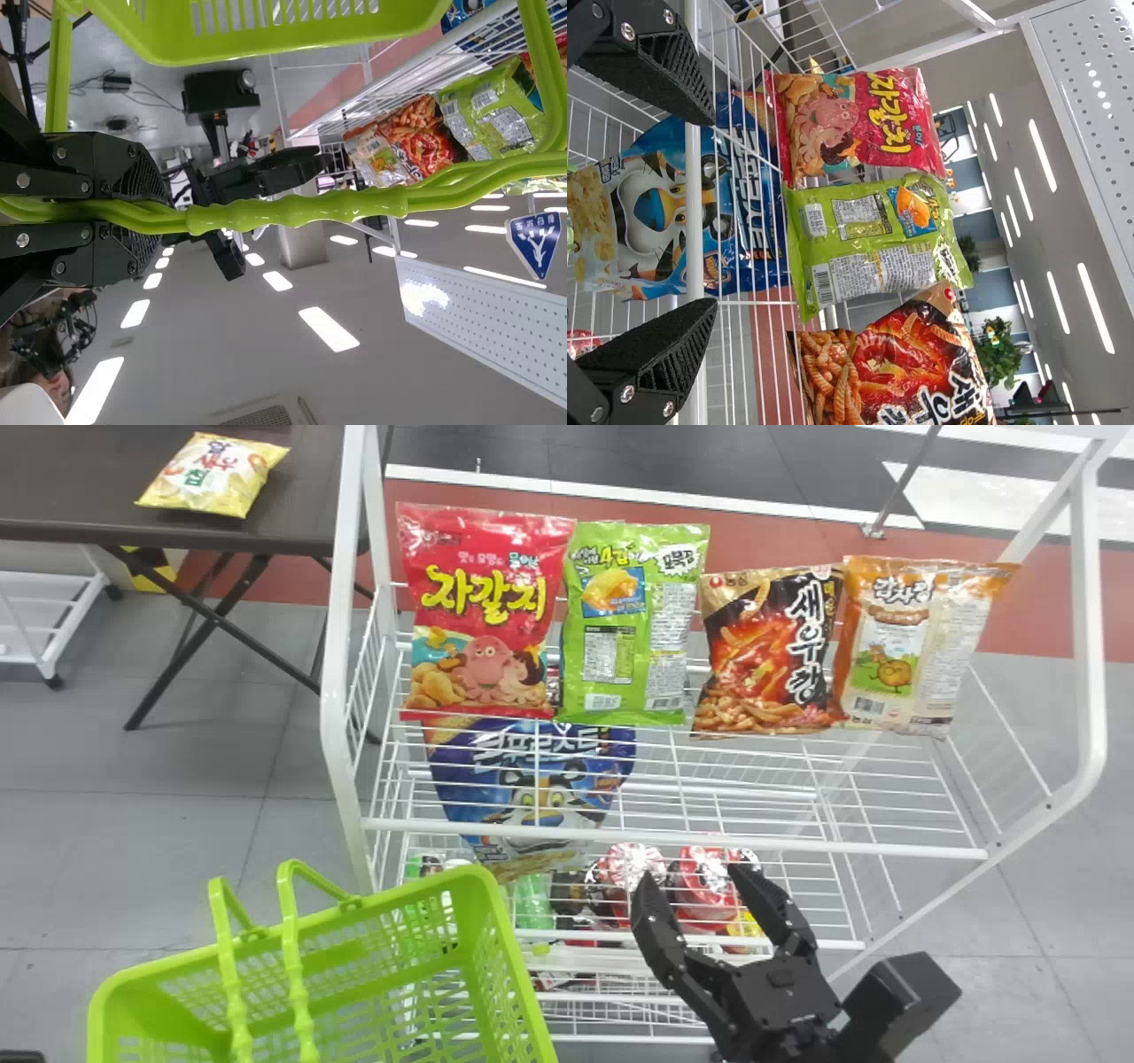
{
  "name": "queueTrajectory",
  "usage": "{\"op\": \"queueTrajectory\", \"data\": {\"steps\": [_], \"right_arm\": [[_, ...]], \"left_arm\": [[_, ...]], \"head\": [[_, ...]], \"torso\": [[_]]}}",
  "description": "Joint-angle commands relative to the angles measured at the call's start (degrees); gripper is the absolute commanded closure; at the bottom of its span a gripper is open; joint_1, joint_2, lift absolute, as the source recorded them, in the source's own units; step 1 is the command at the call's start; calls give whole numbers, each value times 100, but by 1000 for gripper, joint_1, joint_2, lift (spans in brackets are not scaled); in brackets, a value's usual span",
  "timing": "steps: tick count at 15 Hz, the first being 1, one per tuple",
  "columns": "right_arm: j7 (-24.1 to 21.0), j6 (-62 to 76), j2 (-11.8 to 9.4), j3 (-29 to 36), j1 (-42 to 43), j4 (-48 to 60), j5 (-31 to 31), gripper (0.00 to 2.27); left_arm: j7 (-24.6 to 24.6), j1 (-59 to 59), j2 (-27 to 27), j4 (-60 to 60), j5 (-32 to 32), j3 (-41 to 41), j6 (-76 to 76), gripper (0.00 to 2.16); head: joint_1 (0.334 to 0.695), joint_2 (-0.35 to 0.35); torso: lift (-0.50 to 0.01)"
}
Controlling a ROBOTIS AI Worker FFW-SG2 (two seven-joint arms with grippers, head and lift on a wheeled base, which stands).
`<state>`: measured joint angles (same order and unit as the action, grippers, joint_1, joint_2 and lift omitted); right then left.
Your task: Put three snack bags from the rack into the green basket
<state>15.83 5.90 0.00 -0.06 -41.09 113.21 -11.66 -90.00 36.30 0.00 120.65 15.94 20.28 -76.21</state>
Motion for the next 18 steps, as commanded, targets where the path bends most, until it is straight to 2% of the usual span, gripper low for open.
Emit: {"op": "queueTrajectory", "data": {"steps": [1, 11, 15, 18], "right_arm": [[-1, 11, 5, -20, 5, 26, 6, 87], [-71, 11, 5, -187, 154, 26, 146, 87], [-431, -657, 5, -636, 1077, -185, 551, 87], [-783, -991, 5, -1101, 2070, -730, 577, 90]], "left_arm": [[-57, 0, 15, 2, -4, 2, -21, 2148], [-57, -9, 15, 2, 14, 2, -109, 2148], [-57, -35, 15, 2, 5, -16, -127, 2148], [-57, 8, 15, 73, 23, 55, -162, 2148]], "head": [[695, -134], [695, -117], [695, -81], [695, -2]], "torso": [[0], [0], [0], [0]]}}
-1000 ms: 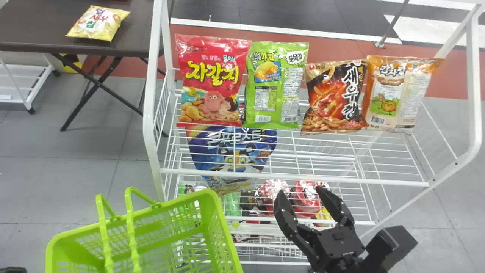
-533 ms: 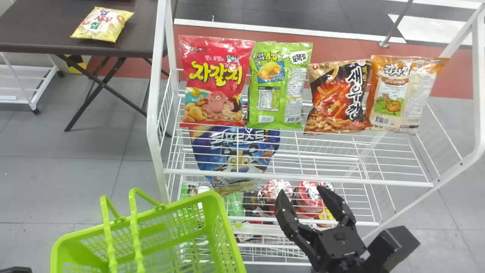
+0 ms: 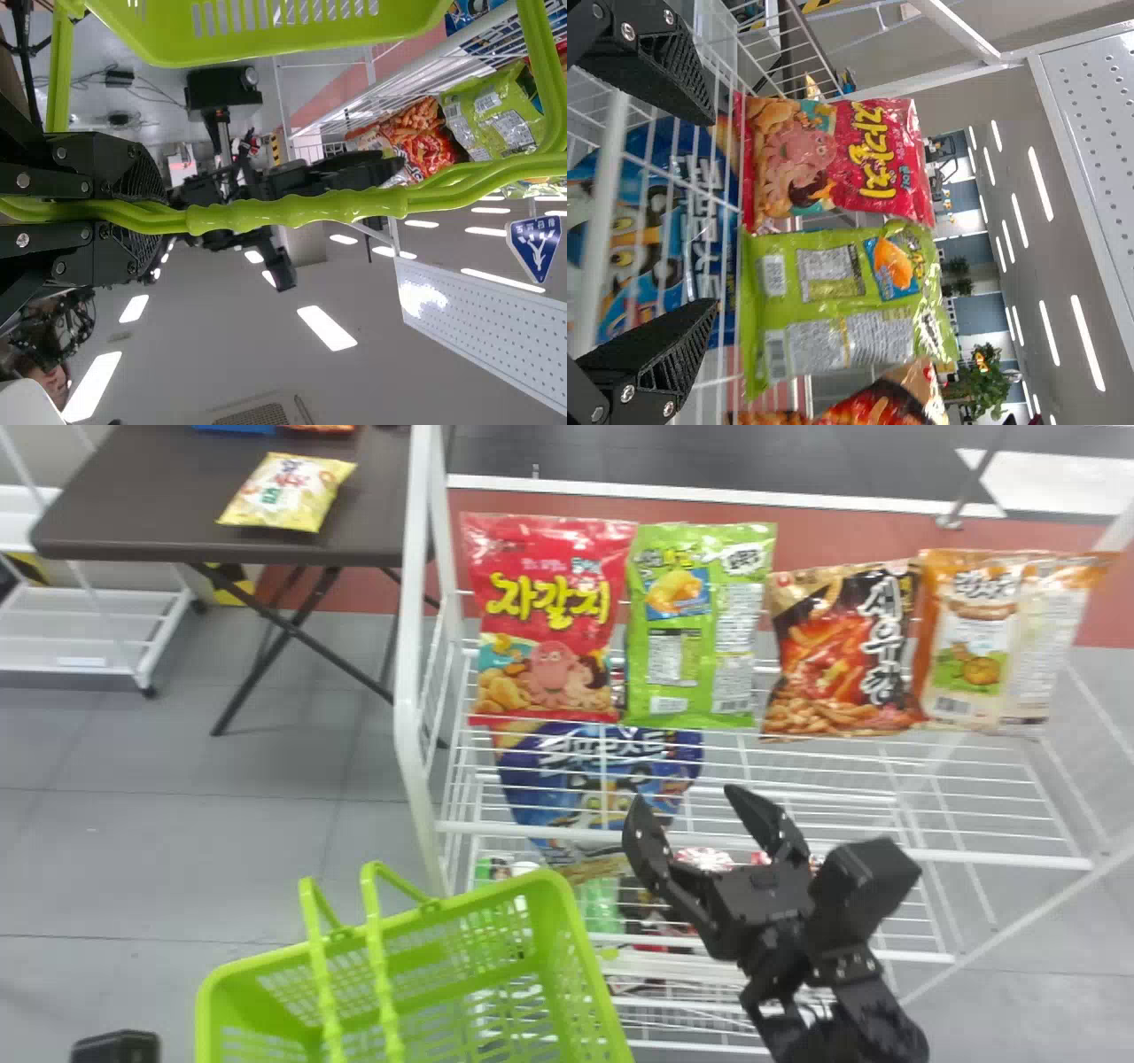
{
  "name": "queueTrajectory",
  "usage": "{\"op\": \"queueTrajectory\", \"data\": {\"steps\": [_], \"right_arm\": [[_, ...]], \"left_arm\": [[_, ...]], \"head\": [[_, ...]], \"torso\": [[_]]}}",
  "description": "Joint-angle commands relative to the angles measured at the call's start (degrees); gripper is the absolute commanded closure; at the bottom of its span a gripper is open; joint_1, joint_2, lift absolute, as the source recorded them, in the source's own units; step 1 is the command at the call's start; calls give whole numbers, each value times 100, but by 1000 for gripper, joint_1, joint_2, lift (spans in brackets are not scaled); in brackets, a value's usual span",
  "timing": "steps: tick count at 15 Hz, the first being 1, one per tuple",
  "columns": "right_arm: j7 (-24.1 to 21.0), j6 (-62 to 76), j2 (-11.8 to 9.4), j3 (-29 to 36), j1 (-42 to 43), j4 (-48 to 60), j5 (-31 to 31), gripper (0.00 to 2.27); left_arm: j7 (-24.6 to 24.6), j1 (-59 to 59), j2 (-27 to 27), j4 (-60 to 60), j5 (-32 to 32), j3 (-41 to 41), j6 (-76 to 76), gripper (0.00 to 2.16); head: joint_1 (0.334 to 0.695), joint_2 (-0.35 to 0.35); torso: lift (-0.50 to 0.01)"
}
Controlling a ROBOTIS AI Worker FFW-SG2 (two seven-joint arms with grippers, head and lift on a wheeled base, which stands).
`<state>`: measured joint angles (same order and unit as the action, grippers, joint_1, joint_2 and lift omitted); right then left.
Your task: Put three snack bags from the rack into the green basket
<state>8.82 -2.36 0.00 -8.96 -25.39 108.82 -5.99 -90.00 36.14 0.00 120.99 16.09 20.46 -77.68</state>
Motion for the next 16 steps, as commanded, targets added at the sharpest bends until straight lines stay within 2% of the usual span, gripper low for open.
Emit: {"op": "queueTrajectory", "data": {"steps": [1, 2, 4, 5, 9, 12, 13, 14, 15, 16], "right_arm": [[-197, -322, 5, -352, 843, -520, 115, 90], [-408, -516, 5, -501, 1212, -748, 185, 90], [-460, -639, 5, -712, 1836, -1214, 177, 90], [-662, -639, 5, -800, 2117, -1416, 177, 90], [-1269, -639, 5, -1108, 2891, -2014, 212, 90], [-1251, -621, 5, -1319, 3638, -2981, 98, 103], [-1190, -639, 5, -1389, 3805, -3227, 106, 218], [-1155, -656, 5, -1451, 3919, -3403, 115, 471], [-988, -674, 5, -1503, 3989, -3473, 62, 748], [-821, -621, 5, -1512, 3981, -3473, -8, 1153]], "left_arm": [[-57, 25, 15, 48, 17, 46, -16, 2148], [-57, 25, 15, 65, 26, 55, -16, 2148], [-57, -1, 15, 56, 26, 64, -16, 2148], [-57, -36, 15, 48, 26, 64, -68, 2148], [-57, -265, -167, -67, 26, -15, -209, 2148], [-57, -265, -193, -154, 43, 37, -209, 2148], [-57, -265, -193, -198, 52, 55, -209, 2148], [-57, -265, -193, -260, 61, 81, -191, 2148], [-57, -265, -193, -321, 87, 99, -191, 2148], [-57, -265, -193, -348, 79, 143, -191, 2148]], "head": [[695, 22], [695, 45], [695, 92], [695, 108], [695, 123], [695, 130], [695, 134], [695, 141], [695, 150], [695, 158]], "torso": [[0], [0], [0], [0], [0], [0], [0], [0], [0], [0]]}}
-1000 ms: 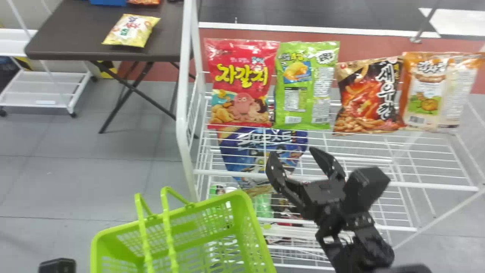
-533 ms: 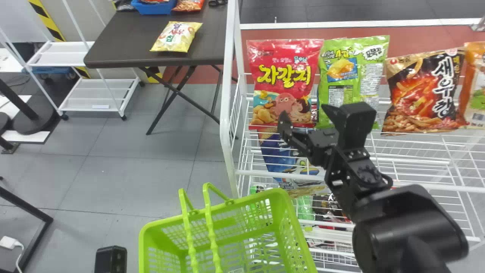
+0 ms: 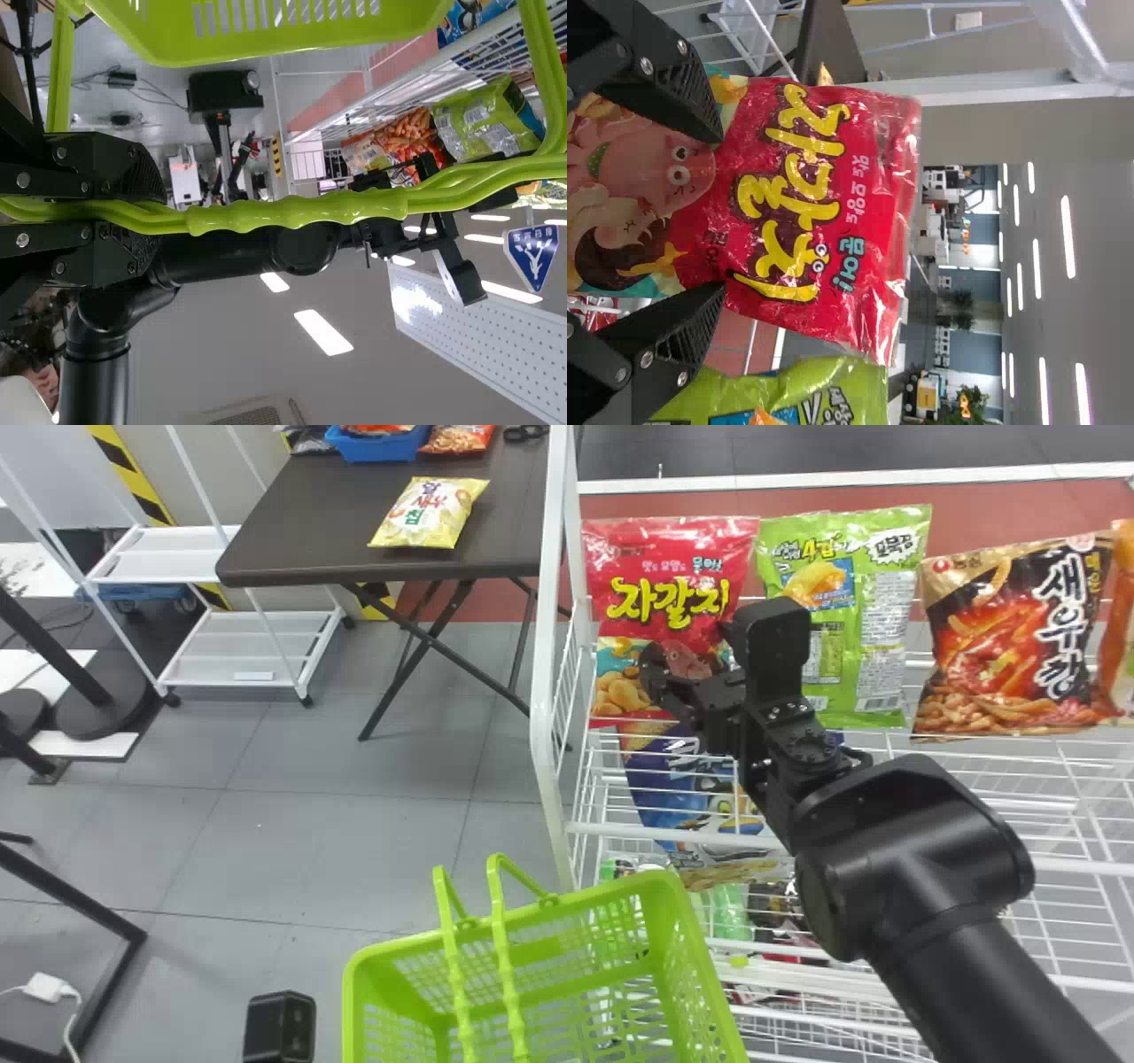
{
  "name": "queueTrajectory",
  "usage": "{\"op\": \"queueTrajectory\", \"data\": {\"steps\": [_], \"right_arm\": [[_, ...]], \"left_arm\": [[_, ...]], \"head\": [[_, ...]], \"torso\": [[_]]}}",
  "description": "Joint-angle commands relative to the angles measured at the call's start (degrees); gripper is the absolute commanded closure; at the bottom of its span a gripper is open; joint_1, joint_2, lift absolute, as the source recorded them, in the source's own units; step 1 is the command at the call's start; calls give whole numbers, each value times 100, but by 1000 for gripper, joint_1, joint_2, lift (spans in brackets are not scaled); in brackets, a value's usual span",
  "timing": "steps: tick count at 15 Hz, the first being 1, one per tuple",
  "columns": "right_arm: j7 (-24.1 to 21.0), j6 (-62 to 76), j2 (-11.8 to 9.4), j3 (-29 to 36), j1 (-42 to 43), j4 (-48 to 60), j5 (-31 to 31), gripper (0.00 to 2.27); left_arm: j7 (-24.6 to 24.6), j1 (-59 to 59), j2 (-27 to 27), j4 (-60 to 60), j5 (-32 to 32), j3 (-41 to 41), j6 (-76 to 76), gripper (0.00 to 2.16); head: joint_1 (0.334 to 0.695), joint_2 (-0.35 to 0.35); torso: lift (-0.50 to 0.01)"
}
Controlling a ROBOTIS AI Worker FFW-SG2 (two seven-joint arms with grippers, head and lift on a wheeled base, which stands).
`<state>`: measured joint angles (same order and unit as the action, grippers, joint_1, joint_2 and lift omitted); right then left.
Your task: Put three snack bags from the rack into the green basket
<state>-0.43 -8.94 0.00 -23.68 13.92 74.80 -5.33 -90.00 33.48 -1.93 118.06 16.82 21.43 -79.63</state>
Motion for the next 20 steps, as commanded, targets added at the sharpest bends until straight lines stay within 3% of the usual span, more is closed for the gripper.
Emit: {"op": "queueTrajectory", "data": {"steps": [1, 2, 4, 7, 10, 14, 20], "right_arm": [[123, 54, 5, -58, 14, -53, -91, 1858], [96, 90, 5, -58, -74, 52, -99, 2186], [123, 160, 5, -22, -223, 228, -55, 2250], [149, 125, 5, 162, -593, 703, 6, 2250], [175, 19, 5, 523, -1427, 1977, 68, 2250], [421, -315, -325, 1050, -2843, 3955, -179, 2250], [1248, -2354, -501, 1806, -4671, 6073, -1198, 2250]], "left_arm": [[-57, 0, 0, -82, 14, 72, 4, 2148], [-57, 0, 0, -91, 14, 81, 4, 2148], [-57, 9, 0, -117, 23, 107, 4, 2148], [-57, 0, 0, -126, 23, 107, 4, 2148], [-57, -35, 0, -117, 31, 195, 4, 2148], [-57, -334, -9, -161, -13, 230, -171, 2148], [-57, -509, 0, -161, -74, 265, -453, 2148]], "head": [[695, 178], [695, 188], [695, 204], [695, 211], [695, 199], [695, 163], [695, 91]], "torso": [[0], [0], [0], [0], [0], [0], [0]]}}
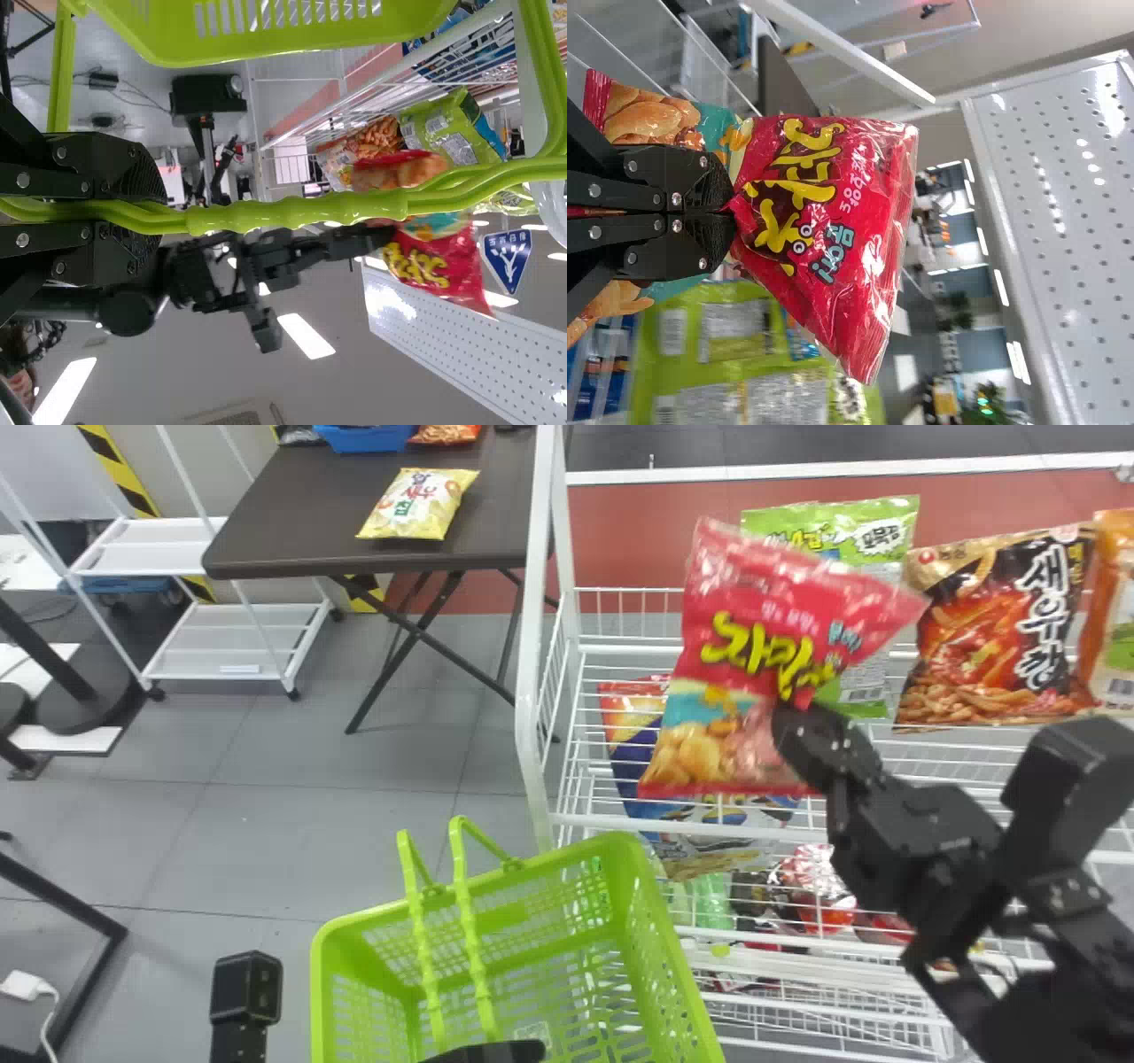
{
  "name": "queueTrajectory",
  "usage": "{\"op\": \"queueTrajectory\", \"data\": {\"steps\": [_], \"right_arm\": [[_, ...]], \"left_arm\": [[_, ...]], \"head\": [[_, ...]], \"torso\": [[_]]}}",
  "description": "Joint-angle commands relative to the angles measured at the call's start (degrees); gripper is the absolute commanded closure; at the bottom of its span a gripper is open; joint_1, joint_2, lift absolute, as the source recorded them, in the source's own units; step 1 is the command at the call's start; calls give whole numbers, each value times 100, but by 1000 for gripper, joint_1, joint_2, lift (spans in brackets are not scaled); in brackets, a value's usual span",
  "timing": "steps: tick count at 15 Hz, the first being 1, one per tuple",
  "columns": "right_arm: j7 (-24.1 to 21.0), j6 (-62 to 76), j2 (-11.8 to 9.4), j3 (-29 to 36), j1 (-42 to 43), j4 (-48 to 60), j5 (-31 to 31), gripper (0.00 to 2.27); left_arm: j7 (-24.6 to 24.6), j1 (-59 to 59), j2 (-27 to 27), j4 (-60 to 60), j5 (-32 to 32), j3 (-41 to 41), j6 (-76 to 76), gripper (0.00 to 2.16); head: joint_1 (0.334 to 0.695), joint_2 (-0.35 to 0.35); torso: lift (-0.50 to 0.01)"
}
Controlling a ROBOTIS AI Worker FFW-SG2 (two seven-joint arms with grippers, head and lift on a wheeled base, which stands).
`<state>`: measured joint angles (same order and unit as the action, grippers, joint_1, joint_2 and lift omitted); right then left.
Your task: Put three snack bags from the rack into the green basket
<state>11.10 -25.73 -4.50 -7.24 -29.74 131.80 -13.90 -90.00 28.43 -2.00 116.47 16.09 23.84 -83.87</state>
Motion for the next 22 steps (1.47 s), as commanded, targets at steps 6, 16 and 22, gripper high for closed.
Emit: {"op": "queueTrajectory", "data": {"steps": [6, 16, 22], "right_arm": [[604, -2960, -306, 240, -532, 865, -1484, 2253], [780, -3277, -341, -867, 294, -252, -1036, 43], [631, -2591, -280, 486, 891, -93, -1010, 53]], "left_arm": [[-57, 48, 77, 34, 0, -19, -30, 2148], [-57, 163, 112, 131, 26, -160, -30, 2148], [-57, 365, 112, 333, 35, -213, -30, 2148]], "head": [[695, 190], [695, 350], [695, 273]], "torso": [[0], [0], [0]]}}
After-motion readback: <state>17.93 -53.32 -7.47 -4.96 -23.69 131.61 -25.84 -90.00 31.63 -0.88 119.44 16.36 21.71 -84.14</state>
